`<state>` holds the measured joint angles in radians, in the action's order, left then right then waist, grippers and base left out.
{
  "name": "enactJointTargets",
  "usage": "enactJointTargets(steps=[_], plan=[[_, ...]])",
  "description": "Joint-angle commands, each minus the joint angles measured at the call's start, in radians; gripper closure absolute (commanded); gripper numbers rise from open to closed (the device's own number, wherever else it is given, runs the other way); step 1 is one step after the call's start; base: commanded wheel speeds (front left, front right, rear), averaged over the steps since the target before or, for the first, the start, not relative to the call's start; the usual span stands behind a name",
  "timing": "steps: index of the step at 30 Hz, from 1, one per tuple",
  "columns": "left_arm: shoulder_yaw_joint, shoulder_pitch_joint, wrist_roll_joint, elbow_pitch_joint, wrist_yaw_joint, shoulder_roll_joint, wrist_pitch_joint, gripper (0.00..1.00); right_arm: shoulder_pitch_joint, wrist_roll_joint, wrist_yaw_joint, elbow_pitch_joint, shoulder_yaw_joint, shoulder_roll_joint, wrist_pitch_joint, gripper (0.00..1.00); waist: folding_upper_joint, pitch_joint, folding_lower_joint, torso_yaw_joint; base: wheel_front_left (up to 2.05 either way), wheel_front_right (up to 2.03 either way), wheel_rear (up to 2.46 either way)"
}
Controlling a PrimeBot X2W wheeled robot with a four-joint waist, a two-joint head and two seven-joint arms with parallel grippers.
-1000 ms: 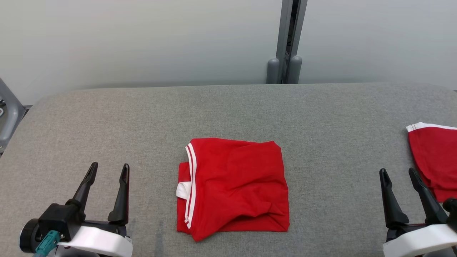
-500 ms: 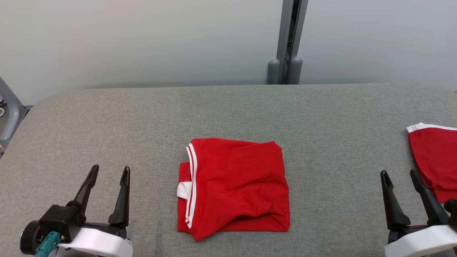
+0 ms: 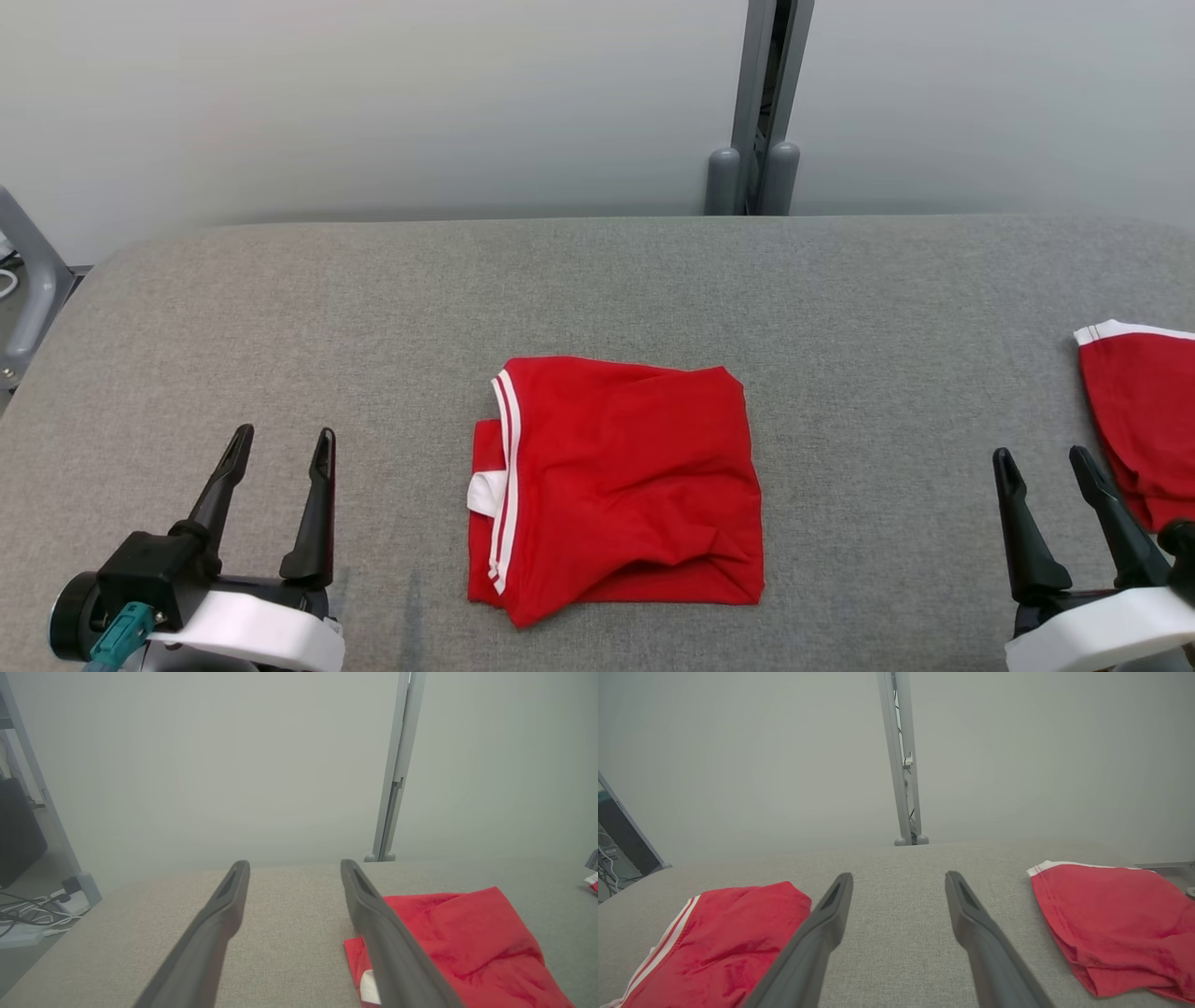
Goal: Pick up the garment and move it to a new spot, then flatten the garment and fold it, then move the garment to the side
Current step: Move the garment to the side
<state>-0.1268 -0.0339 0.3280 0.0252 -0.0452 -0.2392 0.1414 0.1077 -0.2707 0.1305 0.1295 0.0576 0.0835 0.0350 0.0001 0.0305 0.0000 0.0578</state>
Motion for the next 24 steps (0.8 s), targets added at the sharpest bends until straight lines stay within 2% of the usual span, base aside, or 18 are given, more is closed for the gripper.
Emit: enactJointTargets(steps=[1, 24], plan=[[0.0, 0.017, 0.007, -0.001, -0.005, -0.007, 0.004, 0.0, -0.012, -0.002, 0.001, -0.002, 0.0, 0.008, 0.003, 0.0, -0.0001, 0.001, 0.0, 0.001, 0.0, 0.0, 0.0], [-0.009, 0.024, 0.016, -0.001, -0.018, -0.017, 0.011, 0.0, -0.011, -0.011, 0.001, -0.017, -0.003, 0.01, 0.019, 0.0, -0.0001, -0.009, 0.0, 0.012, 0.0, 0.0, 0.0]])
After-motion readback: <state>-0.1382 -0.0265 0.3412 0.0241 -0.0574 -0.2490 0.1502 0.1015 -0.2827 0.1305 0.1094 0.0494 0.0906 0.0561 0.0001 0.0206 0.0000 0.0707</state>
